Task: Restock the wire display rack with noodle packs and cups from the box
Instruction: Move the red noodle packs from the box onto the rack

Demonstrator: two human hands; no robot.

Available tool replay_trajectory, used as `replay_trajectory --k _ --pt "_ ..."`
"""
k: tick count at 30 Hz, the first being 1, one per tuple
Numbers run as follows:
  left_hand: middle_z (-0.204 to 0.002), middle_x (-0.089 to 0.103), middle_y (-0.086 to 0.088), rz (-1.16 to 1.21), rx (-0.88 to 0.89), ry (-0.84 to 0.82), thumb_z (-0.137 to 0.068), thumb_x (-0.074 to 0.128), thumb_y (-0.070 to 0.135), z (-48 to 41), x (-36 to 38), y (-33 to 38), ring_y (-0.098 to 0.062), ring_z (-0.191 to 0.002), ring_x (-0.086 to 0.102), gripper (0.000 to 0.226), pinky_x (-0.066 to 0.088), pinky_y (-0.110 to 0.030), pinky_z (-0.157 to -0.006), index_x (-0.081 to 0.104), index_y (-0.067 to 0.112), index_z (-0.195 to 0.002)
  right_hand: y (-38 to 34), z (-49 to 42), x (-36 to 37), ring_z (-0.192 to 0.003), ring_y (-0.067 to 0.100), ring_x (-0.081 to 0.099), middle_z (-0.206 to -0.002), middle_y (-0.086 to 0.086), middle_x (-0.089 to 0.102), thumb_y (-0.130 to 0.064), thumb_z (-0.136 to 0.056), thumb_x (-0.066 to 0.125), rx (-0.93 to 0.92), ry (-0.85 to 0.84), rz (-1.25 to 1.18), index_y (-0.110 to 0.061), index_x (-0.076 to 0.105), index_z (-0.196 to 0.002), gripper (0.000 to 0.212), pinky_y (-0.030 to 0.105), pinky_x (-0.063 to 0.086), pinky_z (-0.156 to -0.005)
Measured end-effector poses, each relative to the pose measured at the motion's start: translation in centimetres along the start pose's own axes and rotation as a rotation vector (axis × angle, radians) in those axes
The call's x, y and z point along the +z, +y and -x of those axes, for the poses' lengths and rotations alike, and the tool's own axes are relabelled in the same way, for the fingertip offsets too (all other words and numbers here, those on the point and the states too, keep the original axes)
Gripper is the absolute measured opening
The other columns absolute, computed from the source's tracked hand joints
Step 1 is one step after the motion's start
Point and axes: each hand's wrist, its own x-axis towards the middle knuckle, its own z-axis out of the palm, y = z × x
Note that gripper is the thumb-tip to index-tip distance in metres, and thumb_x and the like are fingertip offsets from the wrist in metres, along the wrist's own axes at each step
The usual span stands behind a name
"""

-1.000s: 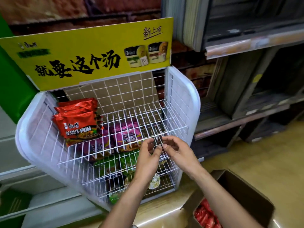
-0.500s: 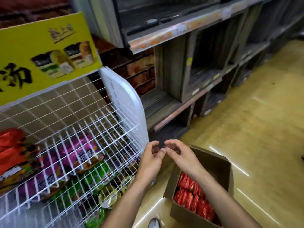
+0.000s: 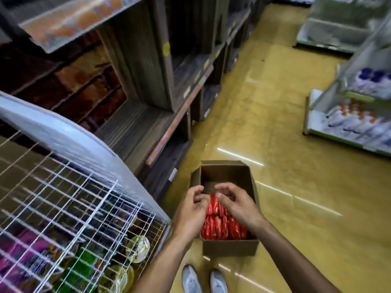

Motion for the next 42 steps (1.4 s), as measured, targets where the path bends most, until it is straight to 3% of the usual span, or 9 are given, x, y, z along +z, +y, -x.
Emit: replay_trajectory --k 2,4,7,11,16,22,27,34,42 --pt "-0.111 0.063 0.01 0.009 -0.016 -0.068 -0.102 0.055 0.025 -0.8 0.7 -1.0 0.007 -0.092 0.057 0.027 0.046 -0.004 -0.075 0.053 0.032 -0.128 1.6 0.0 0.1 -0.105 -0.003 0.061 -0.112 -0.015 0.066 -0.028 -0.099 0.062 0.042 0.033 -0.025 -0.035 0.062 -0.116 0.019 0.022 0.051 -0.092" --pt "-0.116 0.064 0.004 0.002 -0.047 -0.114 -0.103 0.055 0.021 -1.5 1.5 -2.2 0.008 -0.091 0.056 0.029 0.041 0.0 -0.063 0.053 0.026 -0.131 3.1 0.1 0.2 -0.105 0.001 0.065 -0.112 -0.011 0.069 -0.025 -0.098 0.064 0.096 0.055 -0.046 -0.03 0.065 -0.116 0.019 0.032 0.054 -0.097" --pt "-0.125 0.063 0.0 0.0 -0.086 -0.158 -0.102 0.056 0.024 -2.1 2.3 -3.4 -0.001 -0.102 0.059 0.031 0.043 -0.011 -0.073 0.054 0.028 -0.132 5.2 0.4 0.4 -0.106 0.004 0.065 -0.116 -0.007 0.069 -0.025 -0.098 0.064 0.181 0.081 -0.042 -0.026 0.066 -0.12 0.022 0.032 0.054 -0.097" --pt "-0.122 0.063 -0.001 -0.014 -0.11 -0.203 -0.102 0.055 0.023 -3.2 3.3 -4.5 -0.003 -0.102 0.06 0.027 0.05 -0.023 -0.087 0.053 0.029 -0.129 7.4 0.1 0.8 -0.103 -0.003 0.063 -0.115 -0.012 0.068 -0.029 -0.099 0.061 0.232 0.08 -0.029 -0.029 0.064 -0.12 0.021 0.012 0.049 -0.08" --pt "-0.119 0.061 0.004 -0.06 -0.118 -0.26 -0.103 0.054 0.027 -4.7 5.1 -6.0 0.002 -0.1 0.056 0.028 0.041 -0.008 -0.071 0.052 0.029 -0.131 10.6 -0.7 1.7 -0.098 -0.001 0.062 -0.109 -0.013 0.067 -0.024 -0.1 0.06 0.304 0.08 -0.11 -0.026 0.065 -0.12 0.021 0.013 0.044 -0.077" --pt "-0.117 0.061 0.012 -0.065 -0.165 -0.256 -0.102 0.056 0.031 -7.0 8.5 -9.1 0.007 -0.103 0.055 0.028 0.042 -0.012 -0.074 0.051 0.036 -0.13 15.9 -2.1 2.4 -0.104 0.003 0.062 -0.113 -0.011 0.067 -0.025 -0.1 0.06 0.337 0.056 -0.14 -0.026 0.063 -0.124 0.024 0.014 0.045 -0.079" --pt "-0.114 0.06 0.019 -0.047 -0.175 -0.248 -0.102 0.056 0.031 -9.2 12.7 -13.4 0.012 -0.1 0.055 0.032 0.041 -0.007 -0.074 0.053 0.032 -0.134 21.9 -4.0 2.2 -0.104 0.0 0.062 -0.112 -0.013 0.067 -0.029 -0.1 0.059 0.324 0.033 -0.123 -0.028 0.063 -0.123 0.023 0.016 0.048 -0.082" --pt "-0.119 0.064 0.013 -0.043 -0.175 -0.254 -0.101 0.057 0.035 -13.5 18.0 -21.8 0.01 -0.103 0.059 0.031 0.045 -0.003 -0.071 0.054 0.035 -0.132 32.3 -7.2 3.8 -0.1 -0.003 0.062 -0.107 -0.016 0.067 -0.029 -0.1 0.059 0.331 0.047 -0.117 -0.029 0.063 -0.12 0.02 0.021 0.052 -0.087" --pt "-0.111 0.065 0.006 -0.043 -0.16 -0.303 -0.101 0.059 0.02 -20.3 23.2 -32.6 0.009 -0.093 0.062 0.027 0.044 -0.002 -0.074 0.057 0.028 -0.127 44.2 -11.7 7.9 -0.095 -0.015 0.059 -0.106 -0.018 0.066 -0.024 -0.099 0.06 0.363 0.083 -0.114 -0.026 0.064 -0.12 0.021 0.005 0.045 -0.077"
